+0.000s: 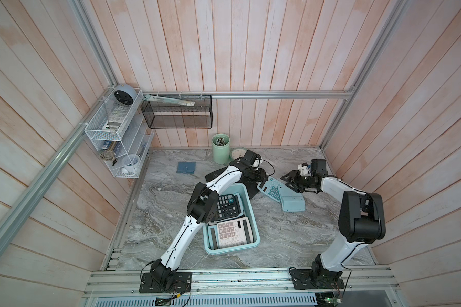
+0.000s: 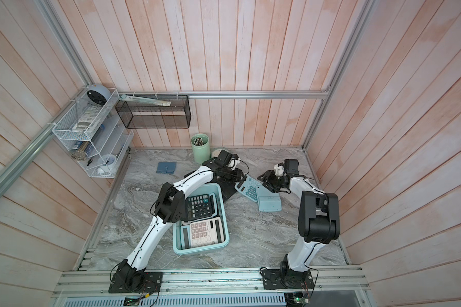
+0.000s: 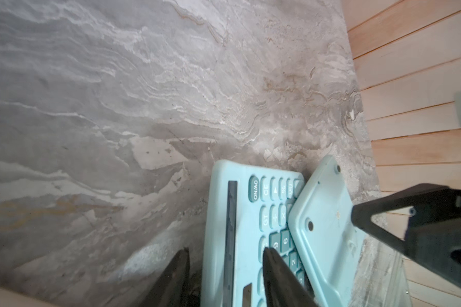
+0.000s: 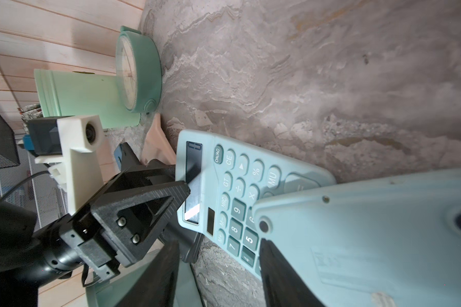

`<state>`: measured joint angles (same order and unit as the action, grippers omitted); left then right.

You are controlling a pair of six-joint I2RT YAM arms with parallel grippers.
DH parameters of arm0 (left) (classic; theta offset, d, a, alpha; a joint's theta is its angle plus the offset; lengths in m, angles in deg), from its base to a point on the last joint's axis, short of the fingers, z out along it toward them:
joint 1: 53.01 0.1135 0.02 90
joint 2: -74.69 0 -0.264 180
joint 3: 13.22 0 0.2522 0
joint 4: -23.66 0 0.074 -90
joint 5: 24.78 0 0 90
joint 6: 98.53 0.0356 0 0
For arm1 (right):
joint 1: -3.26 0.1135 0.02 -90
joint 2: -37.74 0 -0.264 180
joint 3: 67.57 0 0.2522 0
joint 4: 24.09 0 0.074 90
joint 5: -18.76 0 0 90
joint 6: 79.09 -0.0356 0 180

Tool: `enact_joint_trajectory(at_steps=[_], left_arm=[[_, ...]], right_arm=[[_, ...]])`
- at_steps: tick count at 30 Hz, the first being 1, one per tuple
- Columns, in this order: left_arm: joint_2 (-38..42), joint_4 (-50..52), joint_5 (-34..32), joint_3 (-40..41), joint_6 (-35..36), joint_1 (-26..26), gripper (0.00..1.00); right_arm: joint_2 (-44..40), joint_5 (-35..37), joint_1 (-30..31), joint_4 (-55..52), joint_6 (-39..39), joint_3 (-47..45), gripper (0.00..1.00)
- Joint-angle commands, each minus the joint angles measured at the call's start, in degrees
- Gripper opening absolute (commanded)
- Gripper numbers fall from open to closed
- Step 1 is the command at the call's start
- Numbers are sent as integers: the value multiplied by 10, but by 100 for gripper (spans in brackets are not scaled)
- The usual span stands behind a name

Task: Put the calculator in the storage box
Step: Pick up the calculator from the center of the board.

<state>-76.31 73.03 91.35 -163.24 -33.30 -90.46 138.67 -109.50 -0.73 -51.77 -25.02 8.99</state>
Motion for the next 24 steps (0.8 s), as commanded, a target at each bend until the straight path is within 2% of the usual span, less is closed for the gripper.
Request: enact_joint_trajectory(at_steps=[1, 4, 9, 14, 20, 24], left_arm=[[-17, 16, -25, -4, 19, -9, 40], [-19, 13, -21, -6, 18, -9, 37], [-12, 3, -6, -6, 7, -10, 16], [6, 1, -6, -1, 3, -9, 2], [61, -24, -11, 34, -15, -9, 0], [111, -32, -55, 53, -31, -5, 0]], right_arm=[[11, 16, -22, -56, 43, 7, 55], [21, 9, -31, -53, 50, 0, 55], [19, -4, -32, -42, 43, -5, 55], [1, -16, -32, -36, 35, -5, 55], [-40, -25, -32, -28, 22, -18, 55], [-77, -30, -32, -16, 11, -35, 56]])
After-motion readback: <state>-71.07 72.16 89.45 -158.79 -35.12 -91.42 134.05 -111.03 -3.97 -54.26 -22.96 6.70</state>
